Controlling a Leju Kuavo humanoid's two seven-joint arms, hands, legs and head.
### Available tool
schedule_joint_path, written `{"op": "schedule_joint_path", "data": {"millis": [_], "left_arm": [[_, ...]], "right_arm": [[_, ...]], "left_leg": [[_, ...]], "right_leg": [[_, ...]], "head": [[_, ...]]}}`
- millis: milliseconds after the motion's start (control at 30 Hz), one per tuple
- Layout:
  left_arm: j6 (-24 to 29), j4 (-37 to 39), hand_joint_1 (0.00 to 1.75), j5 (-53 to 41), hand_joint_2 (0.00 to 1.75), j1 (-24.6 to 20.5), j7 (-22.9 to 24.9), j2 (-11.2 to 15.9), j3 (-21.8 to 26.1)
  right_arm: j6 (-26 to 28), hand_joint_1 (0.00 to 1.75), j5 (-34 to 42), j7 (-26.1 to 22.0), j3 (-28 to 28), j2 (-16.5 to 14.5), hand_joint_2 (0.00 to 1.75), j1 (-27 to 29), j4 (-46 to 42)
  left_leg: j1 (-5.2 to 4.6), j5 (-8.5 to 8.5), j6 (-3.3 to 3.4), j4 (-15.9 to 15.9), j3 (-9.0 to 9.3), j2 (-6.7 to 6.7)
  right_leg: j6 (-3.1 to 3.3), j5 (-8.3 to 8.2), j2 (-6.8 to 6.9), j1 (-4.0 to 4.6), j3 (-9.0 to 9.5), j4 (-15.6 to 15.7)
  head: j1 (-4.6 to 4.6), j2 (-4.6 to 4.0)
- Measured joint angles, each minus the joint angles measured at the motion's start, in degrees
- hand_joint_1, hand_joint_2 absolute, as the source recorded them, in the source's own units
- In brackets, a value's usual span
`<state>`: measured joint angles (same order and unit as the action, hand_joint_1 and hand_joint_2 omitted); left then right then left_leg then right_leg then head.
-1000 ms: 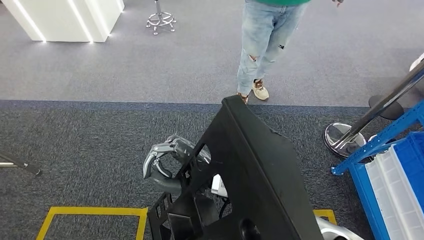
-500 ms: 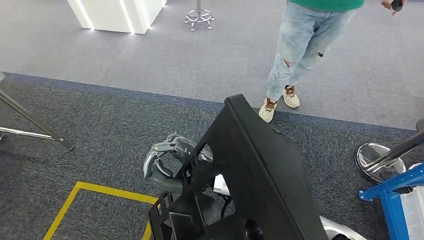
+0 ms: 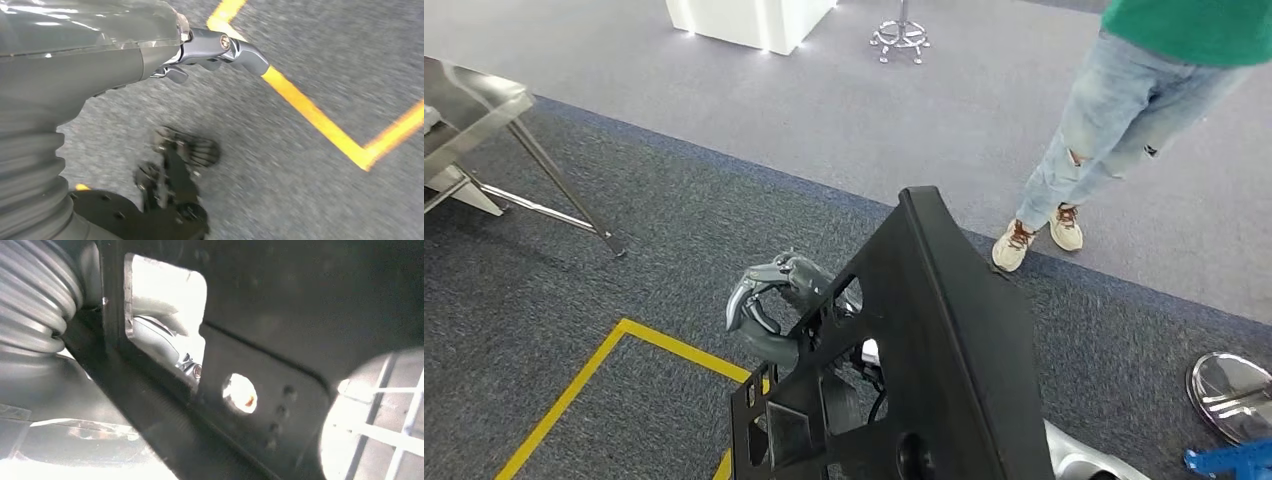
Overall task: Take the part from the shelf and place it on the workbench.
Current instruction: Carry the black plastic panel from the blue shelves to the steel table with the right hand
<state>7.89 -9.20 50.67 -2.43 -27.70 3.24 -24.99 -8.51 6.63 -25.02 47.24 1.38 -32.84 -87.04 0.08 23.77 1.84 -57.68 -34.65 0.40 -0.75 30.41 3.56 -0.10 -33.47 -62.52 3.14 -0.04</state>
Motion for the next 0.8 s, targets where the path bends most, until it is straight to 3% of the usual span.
{"op": "schedule_joint_path", "data": {"millis": [33,67,100,133,167,200,267,333,400,433,500,533,567,633,667,700,733,800], "left_arm": [[-0.8,0.0,0.00,0.3,1.75,0.0,0.8,0.0,-0.1],[-1.7,0.0,0.00,0.7,1.75,-0.1,1.5,0.0,-0.1],[-2.5,0.0,0.00,1.1,1.75,-0.1,2.0,0.0,-0.1],[-3.2,0.0,0.00,1.3,1.75,-0.1,2.5,0.0,-0.1],[-3.6,0.0,0.00,1.4,1.75,0.0,2.9,0.0,0.0],[-3.9,0.0,0.00,1.5,1.75,0.0,3.4,0.0,0.0],[-4.1,0.0,0.00,1.6,1.75,0.1,4.2,0.0,0.0],[-3.9,0.0,0.00,1.6,1.75,0.0,5.1,0.2,0.0],[-3.4,0.0,0.00,1.5,1.75,0.2,6.0,0.4,-0.1],[-3.2,0.1,0.00,1.5,1.75,0.4,6.3,0.5,-0.1],[-2.5,0.2,0.00,1.5,1.75,0.5,6.9,0.8,-0.1],[-1.8,0.2,0.00,1.6,1.75,0.5,7.2,0.9,-0.1],[-0.7,0.2,0.00,1.7,1.75,0.3,7.6,1.2,-0.1],[1.5,0.2,0.00,2.0,1.75,0.3,8.5,1.7,0.0],[2.3,0.2,0.00,2.3,1.75,0.4,8.8,1.9,0.0],[2.8,0.2,0.00,2.6,1.75,0.5,9.0,2.1,0.0],[3.1,0.3,0.00,2.8,1.75,0.7,9.1,2.3,0.0],[3.4,0.3,0.00,3.2,1.75,0.9,9.2,2.6,0.1]], "right_arm": [[0.0,1.71,0.0,0.0,0.0,0.0,1.75,0.0,0.2],[0.0,1.71,0.0,0.1,0.0,0.0,1.75,0.1,0.4],[-0.1,1.71,0.0,0.1,0.0,0.0,1.75,0.2,0.6],[-0.1,1.71,0.1,0.2,0.0,0.0,1.75,0.2,0.8],[-0.2,1.71,0.1,0.2,0.0,-0.1,1.75,0.2,1.0],[-0.4,1.71,0.2,0.2,0.0,-0.1,1.75,0.1,1.1],[-0.7,1.71,0.3,0.3,0.0,-0.1,1.75,-0.1,1.2],[-0.8,1.71,0.4,0.3,0.0,-0.1,1.75,-0.2,1.4],[-0.8,1.71,0.4,0.3,0.0,-0.2,1.75,-0.3,1.5],[-0.8,1.71,0.4,0.3,0.0,-0.4,1.75,-0.5,1.6],[-0.8,1.71,0.4,0.3,0.0,-0.7,1.75,-0.7,1.6],[-0.8,1.71,0.4,0.3,0.0,-0.7,1.75,-0.8,1.7],[-0.8,1.71,0.4,0.3,0.0,-0.7,1.75,-0.7,1.7],[-0.9,1.71,0.4,0.3,0.0,-0.6,1.75,-0.4,1.9],[-0.9,1.71,0.4,0.1,0.0,-0.5,1.75,-0.2,2.0],[-1.0,1.71,0.4,0.0,0.0,-0.5,1.75,-0.1,2.1],[-1.1,1.71,0.4,-0.2,0.0,-0.5,1.75,0.0,2.1],[-1.3,1.71,0.4,-0.4,0.0,-0.4,1.75,0.0,2.1]], "left_leg": [[-0.03,-0.03,0.16,0.1,0.04,-0.61],[-0.03,-0.04,0.31,0.0,0.01,-1.30],[-0.04,-0.04,0.37,-0.1,-0.03,-2.12],[-0.05,-0.01,0.36,-0.2,-0.05,-2.98],[-0.03,0.05,0.30,-0.3,-0.07,-3.86],[0.00,0.15,0.17,-0.6,-0.06,-4.73],[0.06,0.42,-0.25,-1.1,-0.27,-6.33],[0.17,0.47,-0.84,-1.4,-0.74,-7.65],[0.41,0.33,-1.58,-1.3,-1.12,-8.73],[0.47,0.43,-1.87,-1.5,-1.24,-8.15],[0.36,1.92,-2.31,-4.2,-2.45,-4.77],[0.36,3.41,-2.47,-7.1,-3.80,-2.73],[0.43,5.12,-2.67,-10.8,-5.64,-1.56],[0.64,6.96,-2.94,-16.3,-8.45,-0.94],[0.69,6.43,-2.98,-16.3,-8.43,-0.80],[0.67,4.95,-2.93,-14.0,-7.16,-0.50],[0.59,3.08,-2.78,-10.1,-5.01,0.36],[-0.06,1.03,-2.06,-3.1,-1.26,2.94]], "right_leg": [[-0.08,1.64,-1.81,-0.12,-1.62,-3.3],[-0.10,3.28,-2.77,-0.14,-3.71,-7.2],[-0.12,4.22,-3.15,-0.15,-5.54,-10.3],[-0.11,4.05,-3.28,-0.18,-6.61,-11.8],[-0.08,2.79,-3.40,-0.23,-6.67,-11.1],[-0.01,0.61,-3.78,-0.32,-5.62,-8.3],[0.12,-3.03,-6.26,-0.62,-2.56,-1.0],[0.26,-3.99,-8.00,-0.73,-1.11,2.6],[0.72,-4.05,-7.14,-0.58,-0.99,2.9],[1.09,-4.13,-6.50,-0.53,-0.80,3.1],[1.84,-4.26,-5.00,-0.57,-0.32,3.7],[2.11,-4.21,-4.19,-0.46,-0.14,3.9],[2.31,-4.10,-3.32,-0.34,-0.06,3.9],[2.48,-3.87,-1.56,-0.13,-0.01,3.9],[2.47,-3.76,-0.76,-0.07,0.04,3.9],[2.40,-3.65,-0.05,-0.04,0.15,3.9],[2.29,-3.50,0.59,0.01,0.34,3.9],[1.88,-3.16,1.76,0.29,0.68,3.9]], "head": [[-0.05,0.00],[-0.06,0.00],[-0.08,0.00],[-0.08,0.00],[-0.08,0.00],[-0.08,0.00],[-0.08,0.00],[-0.07,0.00],[-0.08,0.00],[-0.05,0.00],[0.04,0.00],[0.10,0.00],[0.12,0.00],[0.12,0.00],[0.12,0.00],[0.12,0.00],[0.13,0.00],[0.11,0.00]]}}
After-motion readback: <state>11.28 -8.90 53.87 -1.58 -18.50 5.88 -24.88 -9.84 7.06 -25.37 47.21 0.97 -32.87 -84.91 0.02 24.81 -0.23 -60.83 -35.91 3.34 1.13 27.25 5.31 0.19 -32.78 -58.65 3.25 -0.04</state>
